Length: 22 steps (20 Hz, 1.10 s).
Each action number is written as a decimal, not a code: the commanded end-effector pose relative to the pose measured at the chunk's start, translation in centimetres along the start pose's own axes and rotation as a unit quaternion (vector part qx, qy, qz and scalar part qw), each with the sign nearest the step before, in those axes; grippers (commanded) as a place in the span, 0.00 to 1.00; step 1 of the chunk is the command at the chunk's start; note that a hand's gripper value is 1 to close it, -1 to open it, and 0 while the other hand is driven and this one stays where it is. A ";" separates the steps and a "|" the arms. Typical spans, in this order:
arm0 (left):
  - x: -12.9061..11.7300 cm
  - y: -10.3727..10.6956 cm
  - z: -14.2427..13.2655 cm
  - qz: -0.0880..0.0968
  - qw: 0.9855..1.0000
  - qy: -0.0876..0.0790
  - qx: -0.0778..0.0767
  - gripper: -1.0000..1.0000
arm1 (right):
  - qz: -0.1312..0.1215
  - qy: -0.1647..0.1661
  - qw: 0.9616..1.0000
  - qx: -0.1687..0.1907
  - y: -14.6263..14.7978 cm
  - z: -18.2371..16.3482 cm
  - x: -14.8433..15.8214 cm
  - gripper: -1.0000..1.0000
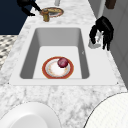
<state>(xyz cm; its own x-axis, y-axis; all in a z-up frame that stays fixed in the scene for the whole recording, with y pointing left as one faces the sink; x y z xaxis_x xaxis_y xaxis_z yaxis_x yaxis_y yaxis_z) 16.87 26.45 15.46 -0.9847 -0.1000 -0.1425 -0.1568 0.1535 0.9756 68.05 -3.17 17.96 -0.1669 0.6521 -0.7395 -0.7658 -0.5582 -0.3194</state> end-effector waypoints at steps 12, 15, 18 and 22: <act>0.0 0.0 0.0 0.000 1.000 0.000 0.000 0.50 | 0.001 -0.007 1.000 0.014 0.0 0.1 -0.2 0.00; 0.0 0.0 0.0 0.000 1.000 0.000 0.000 0.50 | 0.003 -0.007 1.000 0.015 0.3 -0.1 -0.6 0.00; 0.0 0.0 0.0 0.000 1.000 0.000 0.000 0.50 | -0.036 -0.026 0.999 -0.002 -0.1 0.8 -3.2 0.00; 0.0 0.0 0.0 0.000 1.000 0.000 0.000 0.50 | -0.052 -0.054 0.997 -0.005 -0.3 1.9 -5.5 0.00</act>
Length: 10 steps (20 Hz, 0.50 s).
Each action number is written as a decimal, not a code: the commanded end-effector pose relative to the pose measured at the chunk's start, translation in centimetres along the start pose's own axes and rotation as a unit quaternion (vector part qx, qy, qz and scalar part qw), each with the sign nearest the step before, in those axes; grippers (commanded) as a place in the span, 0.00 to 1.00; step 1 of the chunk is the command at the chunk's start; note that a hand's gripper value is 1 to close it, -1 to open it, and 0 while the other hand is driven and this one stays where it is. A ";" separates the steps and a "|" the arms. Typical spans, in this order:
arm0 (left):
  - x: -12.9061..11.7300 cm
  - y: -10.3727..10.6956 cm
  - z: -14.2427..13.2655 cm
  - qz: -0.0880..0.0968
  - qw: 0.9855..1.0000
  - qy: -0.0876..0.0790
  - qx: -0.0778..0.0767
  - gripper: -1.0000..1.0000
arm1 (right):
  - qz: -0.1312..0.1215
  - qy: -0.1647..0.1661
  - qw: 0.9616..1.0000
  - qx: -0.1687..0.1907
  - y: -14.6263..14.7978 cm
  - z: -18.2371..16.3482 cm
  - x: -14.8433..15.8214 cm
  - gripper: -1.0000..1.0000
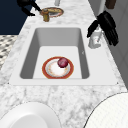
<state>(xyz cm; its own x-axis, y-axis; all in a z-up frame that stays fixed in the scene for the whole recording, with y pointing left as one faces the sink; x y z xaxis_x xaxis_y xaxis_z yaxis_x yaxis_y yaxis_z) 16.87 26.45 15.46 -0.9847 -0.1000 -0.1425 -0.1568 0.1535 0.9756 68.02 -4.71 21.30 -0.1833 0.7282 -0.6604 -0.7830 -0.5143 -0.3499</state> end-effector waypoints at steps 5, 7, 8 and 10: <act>0.0 0.0 0.0 0.000 1.000 0.000 0.000 0.50 | -0.041 -0.046 0.998 -0.019 0.2 1.4 -4.6 0.00; 0.0 0.0 0.0 0.000 1.000 0.000 0.000 0.50 | -0.049 -0.061 0.997 -0.023 0.5 1.3 -5.5 0.00; 0.0 0.0 0.0 0.000 1.000 0.000 0.000 0.50 | -0.052 -0.066 0.996 -0.025 0.6 1.3 -6.1 0.00; 0.0 0.0 0.0 0.000 1.000 0.000 0.000 0.50 | -0.060 -0.078 0.995 -0.028 0.9 1.4 -7.1 0.00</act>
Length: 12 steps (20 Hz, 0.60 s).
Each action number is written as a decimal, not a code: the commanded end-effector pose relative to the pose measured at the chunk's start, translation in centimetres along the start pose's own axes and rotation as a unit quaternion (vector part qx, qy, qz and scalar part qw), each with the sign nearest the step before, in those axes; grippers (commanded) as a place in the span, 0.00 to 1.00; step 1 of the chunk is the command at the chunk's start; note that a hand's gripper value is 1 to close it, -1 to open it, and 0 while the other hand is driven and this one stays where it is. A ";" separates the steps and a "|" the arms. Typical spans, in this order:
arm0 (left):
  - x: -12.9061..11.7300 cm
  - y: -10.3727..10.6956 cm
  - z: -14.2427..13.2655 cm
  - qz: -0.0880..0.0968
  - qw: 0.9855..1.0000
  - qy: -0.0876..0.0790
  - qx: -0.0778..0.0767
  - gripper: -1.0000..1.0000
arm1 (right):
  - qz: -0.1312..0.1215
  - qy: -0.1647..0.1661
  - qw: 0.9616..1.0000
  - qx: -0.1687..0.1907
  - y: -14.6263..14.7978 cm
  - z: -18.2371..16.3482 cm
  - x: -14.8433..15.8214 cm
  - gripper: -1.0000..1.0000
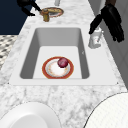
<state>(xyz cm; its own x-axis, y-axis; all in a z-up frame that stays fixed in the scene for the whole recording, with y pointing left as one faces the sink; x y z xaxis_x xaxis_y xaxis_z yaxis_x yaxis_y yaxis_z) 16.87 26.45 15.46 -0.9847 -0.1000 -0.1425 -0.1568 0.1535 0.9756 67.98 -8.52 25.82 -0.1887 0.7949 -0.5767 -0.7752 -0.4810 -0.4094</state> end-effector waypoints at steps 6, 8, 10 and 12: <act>0.0 0.0 0.0 0.000 1.000 0.000 0.000 0.50 | -0.030 -0.052 0.997 -0.045 2.8 0.2 -3.3 0.00; 0.0 0.0 0.0 0.000 1.000 0.000 0.000 0.50 | -0.027 -0.061 0.996 -0.055 3.5 0.3 -3.8 0.00; 0.0 0.0 0.0 0.000 1.000 0.000 0.000 0.50 | -0.027 -0.074 0.995 -0.066 4.2 0.5 -4.0 0.00; 0.0 0.0 0.0 0.000 1.000 0.000 0.000 0.50 | -0.040 -0.070 0.993 -0.084 4.9 0.7 -4.3 0.00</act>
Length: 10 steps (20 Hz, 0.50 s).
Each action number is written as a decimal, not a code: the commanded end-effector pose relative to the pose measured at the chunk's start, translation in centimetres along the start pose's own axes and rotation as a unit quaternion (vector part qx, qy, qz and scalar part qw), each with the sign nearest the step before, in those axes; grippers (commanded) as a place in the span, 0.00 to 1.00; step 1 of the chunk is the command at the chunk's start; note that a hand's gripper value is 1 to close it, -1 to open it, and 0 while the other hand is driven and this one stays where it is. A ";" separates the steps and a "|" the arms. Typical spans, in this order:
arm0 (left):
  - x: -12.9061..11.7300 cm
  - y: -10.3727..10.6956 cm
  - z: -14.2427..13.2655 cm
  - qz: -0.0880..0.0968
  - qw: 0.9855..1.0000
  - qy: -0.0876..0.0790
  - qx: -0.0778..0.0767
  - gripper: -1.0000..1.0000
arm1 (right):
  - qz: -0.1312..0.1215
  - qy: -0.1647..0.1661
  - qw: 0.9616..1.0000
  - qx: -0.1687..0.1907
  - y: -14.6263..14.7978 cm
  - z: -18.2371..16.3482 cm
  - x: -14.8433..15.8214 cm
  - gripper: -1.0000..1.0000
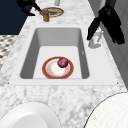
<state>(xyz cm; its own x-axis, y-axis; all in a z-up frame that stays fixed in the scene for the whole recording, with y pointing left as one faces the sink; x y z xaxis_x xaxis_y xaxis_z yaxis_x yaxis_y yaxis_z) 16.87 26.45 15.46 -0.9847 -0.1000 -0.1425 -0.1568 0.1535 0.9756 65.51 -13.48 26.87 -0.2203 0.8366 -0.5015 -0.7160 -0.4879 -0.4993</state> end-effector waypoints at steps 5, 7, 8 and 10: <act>0.0 0.0 0.0 0.000 1.000 0.000 0.000 0.50 | -0.014 -0.001 0.998 -0.058 4.0 2.6 -0.4 0.00; 0.0 0.0 0.0 0.000 1.000 0.000 0.000 0.50 | -0.009 -0.004 0.997 -0.071 5.2 3.4 -0.3 0.00; 0.0 0.0 0.0 0.000 1.000 0.000 0.000 0.50 | -0.008 -0.003 0.997 -0.078 5.8 3.8 -0.3 0.00; 0.0 0.0 0.0 0.000 1.000 0.000 0.000 0.50 | -0.007 -0.006 0.996 -0.091 7.1 4.6 0.1 0.00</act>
<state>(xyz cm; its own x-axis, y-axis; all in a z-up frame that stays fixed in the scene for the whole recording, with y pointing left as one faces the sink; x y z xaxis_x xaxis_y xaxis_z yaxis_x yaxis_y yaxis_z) 16.87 26.45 15.46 -0.9847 -0.1000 -0.1425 -0.1568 0.1535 0.9756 59.60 -15.37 26.88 -0.2488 0.8219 -0.5124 -0.6123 -0.5434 -0.5743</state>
